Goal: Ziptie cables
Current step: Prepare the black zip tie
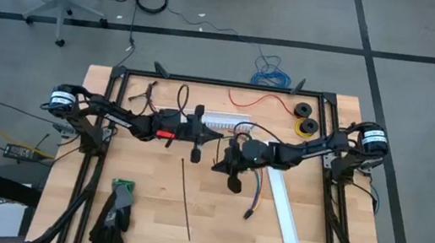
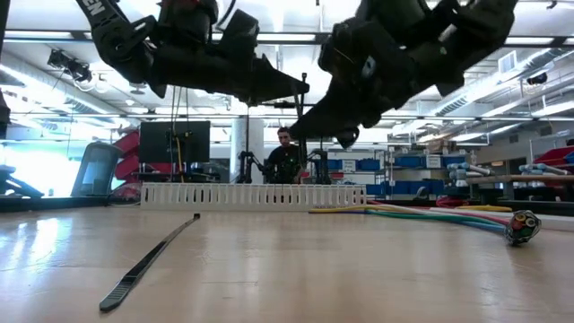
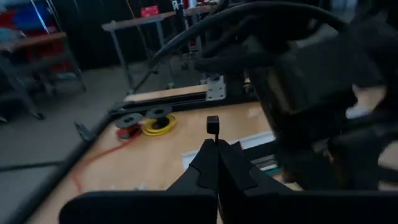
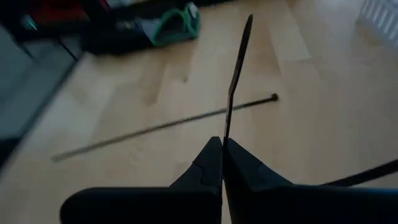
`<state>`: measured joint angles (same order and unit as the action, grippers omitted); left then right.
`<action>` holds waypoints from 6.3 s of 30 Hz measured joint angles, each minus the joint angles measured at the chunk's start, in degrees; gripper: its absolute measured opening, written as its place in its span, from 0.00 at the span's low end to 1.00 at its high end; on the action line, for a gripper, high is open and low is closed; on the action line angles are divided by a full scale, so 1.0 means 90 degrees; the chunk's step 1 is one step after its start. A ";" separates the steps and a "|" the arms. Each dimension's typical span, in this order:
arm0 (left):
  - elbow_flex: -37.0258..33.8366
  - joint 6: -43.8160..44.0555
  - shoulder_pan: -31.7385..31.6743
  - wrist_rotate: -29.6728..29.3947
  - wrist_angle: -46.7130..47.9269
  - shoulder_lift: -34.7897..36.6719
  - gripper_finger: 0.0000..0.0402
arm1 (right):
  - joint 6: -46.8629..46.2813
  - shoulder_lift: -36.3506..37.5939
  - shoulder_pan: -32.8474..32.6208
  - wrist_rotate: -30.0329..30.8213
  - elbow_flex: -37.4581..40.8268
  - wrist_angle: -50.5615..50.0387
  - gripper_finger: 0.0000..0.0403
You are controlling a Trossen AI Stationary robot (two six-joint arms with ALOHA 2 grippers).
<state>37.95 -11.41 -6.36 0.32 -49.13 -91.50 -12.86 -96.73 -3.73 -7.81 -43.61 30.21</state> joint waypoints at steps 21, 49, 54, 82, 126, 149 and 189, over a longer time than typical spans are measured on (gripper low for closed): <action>-0.0002 -0.2731 0.0188 -0.0496 0.0115 0.0000 0.00 | -0.1899 -0.0055 0.1312 -0.1705 0.0737 0.2013 0.00; -0.0002 -0.3396 0.0125 -0.0865 0.0171 0.0000 0.00 | -0.1940 -0.0061 0.1304 -0.1992 0.0737 0.2307 0.00; -0.0002 -0.3382 0.0124 -0.0851 0.0171 0.0000 0.00 | -0.1911 -0.0061 0.1304 -0.1987 0.0737 0.2305 0.00; 0.0010 -0.3321 0.0147 -0.0855 0.0016 0.0002 0.00 | -0.1938 -0.0063 0.1341 -0.2094 0.0694 0.2351 0.00; 0.0012 -0.0329 -0.0186 -0.0547 0.0115 0.0002 0.00 | -0.2225 -0.0063 0.1361 -0.2286 0.0694 0.2630 0.00; 0.0012 -0.1203 -0.0011 -0.0386 0.0074 0.0002 0.00 | -0.2290 -0.0063 0.1513 -0.2257 0.0694 0.2486 0.00; 0.0019 -0.3835 0.0424 -0.1297 0.0804 0.0002 0.00 | -0.2526 -0.0063 0.1876 -0.2183 0.0696 0.2968 0.00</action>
<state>38.13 -45.92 -2.55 -11.36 -41.89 -91.48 -35.60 -97.30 13.16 -27.45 -37.35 56.93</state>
